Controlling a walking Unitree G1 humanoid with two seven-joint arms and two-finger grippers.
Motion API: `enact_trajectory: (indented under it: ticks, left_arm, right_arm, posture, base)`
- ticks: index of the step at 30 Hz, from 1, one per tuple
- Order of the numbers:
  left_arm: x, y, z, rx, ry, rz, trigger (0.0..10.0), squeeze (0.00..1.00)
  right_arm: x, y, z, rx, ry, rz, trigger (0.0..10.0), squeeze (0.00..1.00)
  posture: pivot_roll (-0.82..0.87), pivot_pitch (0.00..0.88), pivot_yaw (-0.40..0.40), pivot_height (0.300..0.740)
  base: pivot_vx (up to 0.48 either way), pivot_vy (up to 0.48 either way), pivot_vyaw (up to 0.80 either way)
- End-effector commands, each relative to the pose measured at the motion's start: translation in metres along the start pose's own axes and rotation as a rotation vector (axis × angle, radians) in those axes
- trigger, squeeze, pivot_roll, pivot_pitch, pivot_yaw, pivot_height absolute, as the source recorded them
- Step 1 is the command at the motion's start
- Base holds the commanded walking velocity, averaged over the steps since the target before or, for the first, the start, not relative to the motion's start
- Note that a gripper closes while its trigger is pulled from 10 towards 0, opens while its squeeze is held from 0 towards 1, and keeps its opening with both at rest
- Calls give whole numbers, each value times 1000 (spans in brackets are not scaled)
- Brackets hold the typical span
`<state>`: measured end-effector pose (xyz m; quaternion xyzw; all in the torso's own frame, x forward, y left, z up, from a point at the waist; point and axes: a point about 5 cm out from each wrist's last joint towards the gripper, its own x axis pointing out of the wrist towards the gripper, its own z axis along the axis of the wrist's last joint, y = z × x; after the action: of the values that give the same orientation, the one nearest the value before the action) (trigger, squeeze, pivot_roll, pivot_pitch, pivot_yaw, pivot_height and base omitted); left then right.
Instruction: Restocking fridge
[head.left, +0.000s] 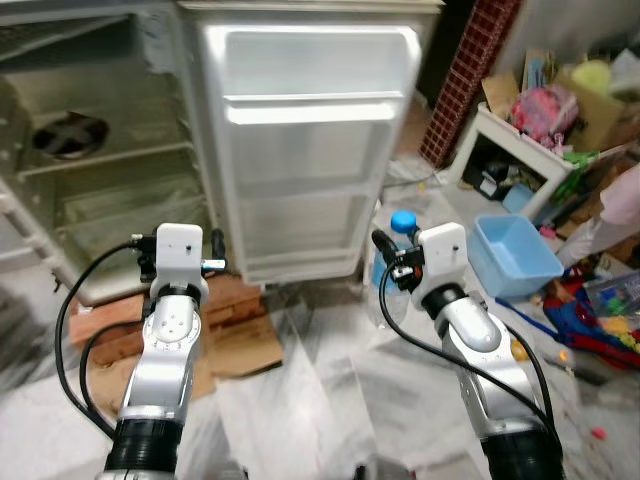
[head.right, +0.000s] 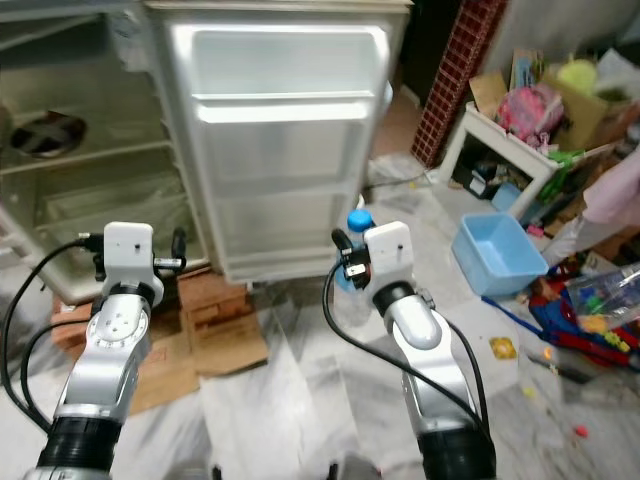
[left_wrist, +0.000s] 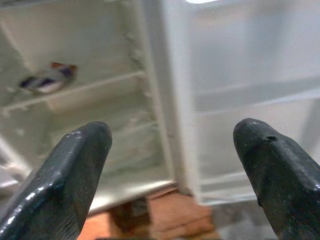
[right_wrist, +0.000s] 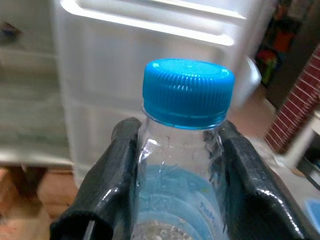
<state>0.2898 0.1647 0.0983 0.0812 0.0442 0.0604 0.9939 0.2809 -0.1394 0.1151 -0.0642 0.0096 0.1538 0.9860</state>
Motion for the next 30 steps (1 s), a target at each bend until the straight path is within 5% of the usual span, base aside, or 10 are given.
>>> enact_trajectory:
  ticks: [1,3,5,6,15,18,30]
  left_arm:
    - [-2,0,4,-7,-22,-6,10000,0]
    - [-2,1,4,-9,-21,1,10000,0]
    - [-4,5,8,-145,-59,-9,10000,0]
    - [-5,7,7,-79,-51,20,10000,0]
    - [-20,23,2,-35,-72,45,10000,0]
    - [-26,28,4,-35,-85,18,10000,0]
    - [-45,28,-1,-13,-73,-56,10000,0]
  right_arm:
    - [2,-5,8,-3,-37,-21,10000,0]
    - [2,-4,8,1,-38,-21,10000,0]
    - [4,-4,9,16,-39,-24,10000,0]
    - [4,-4,9,16,-38,-26,10000,0]
    - [5,-9,1,-85,-22,-87,10000,0]
    - [5,-5,2,19,-46,-69,10000,0]
    - [5,-8,5,66,-112,-132,10000,0]
  posture:
    - [8,0,-43,740]
    - [11,0,-44,740]
    - [13,0,-45,740]
    - [15,0,-43,740]
    - [28,0,-34,740]
    - [30,0,-32,740]
    - [48,0,-34,740]
  base:
    - [0,-480,0]
    - [0,-480,0]
    - [0,0,0]
    - [0,0,0]
    - [0,0,0]
    - [0,0,0]
    - [0,0,0]
